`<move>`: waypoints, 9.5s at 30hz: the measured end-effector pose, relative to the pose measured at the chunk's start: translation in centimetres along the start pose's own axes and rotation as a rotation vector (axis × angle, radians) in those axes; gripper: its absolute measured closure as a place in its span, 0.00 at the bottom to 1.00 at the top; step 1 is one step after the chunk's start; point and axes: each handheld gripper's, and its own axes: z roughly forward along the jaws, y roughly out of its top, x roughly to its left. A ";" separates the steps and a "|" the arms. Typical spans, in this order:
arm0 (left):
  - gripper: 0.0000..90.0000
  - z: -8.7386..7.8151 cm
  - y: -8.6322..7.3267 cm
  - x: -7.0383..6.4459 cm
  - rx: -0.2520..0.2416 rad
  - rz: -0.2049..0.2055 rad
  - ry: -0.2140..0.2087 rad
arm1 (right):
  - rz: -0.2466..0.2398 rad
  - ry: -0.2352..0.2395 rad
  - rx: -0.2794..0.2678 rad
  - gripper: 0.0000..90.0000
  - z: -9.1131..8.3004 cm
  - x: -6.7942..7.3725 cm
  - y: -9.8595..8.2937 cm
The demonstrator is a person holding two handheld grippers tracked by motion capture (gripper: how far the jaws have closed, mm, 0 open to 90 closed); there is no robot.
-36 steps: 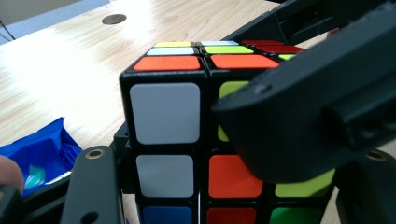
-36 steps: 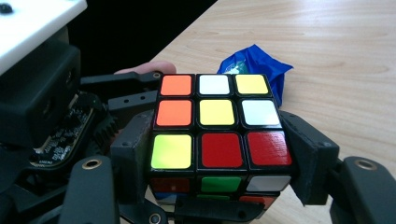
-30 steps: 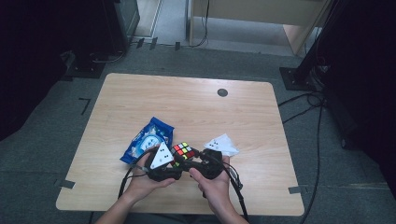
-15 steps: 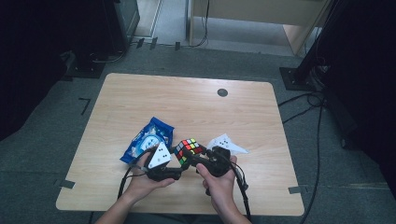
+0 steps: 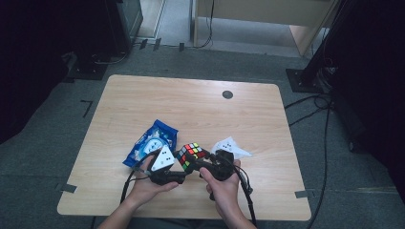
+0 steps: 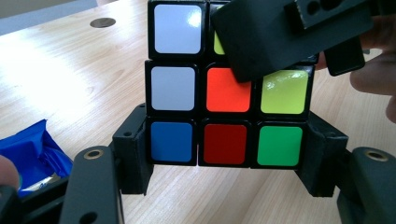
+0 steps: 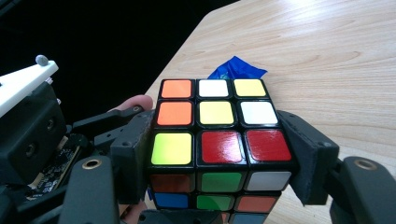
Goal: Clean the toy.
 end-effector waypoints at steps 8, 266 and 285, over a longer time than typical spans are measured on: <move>0.38 0.0 0.0 0.0 0.008 0.004 0.003 | 0.010 0.012 0.008 0.38 0.1 -0.3 0.1; 0.38 -0.1 -0.3 -0.1 0.006 0.035 0.015 | -0.451 -0.027 -0.108 0.96 -3.2 0.2 2.6; 0.38 -1.5 0.4 0.1 -0.067 0.024 0.011 | -0.435 -0.179 0.005 0.96 -1.1 -3.7 1.3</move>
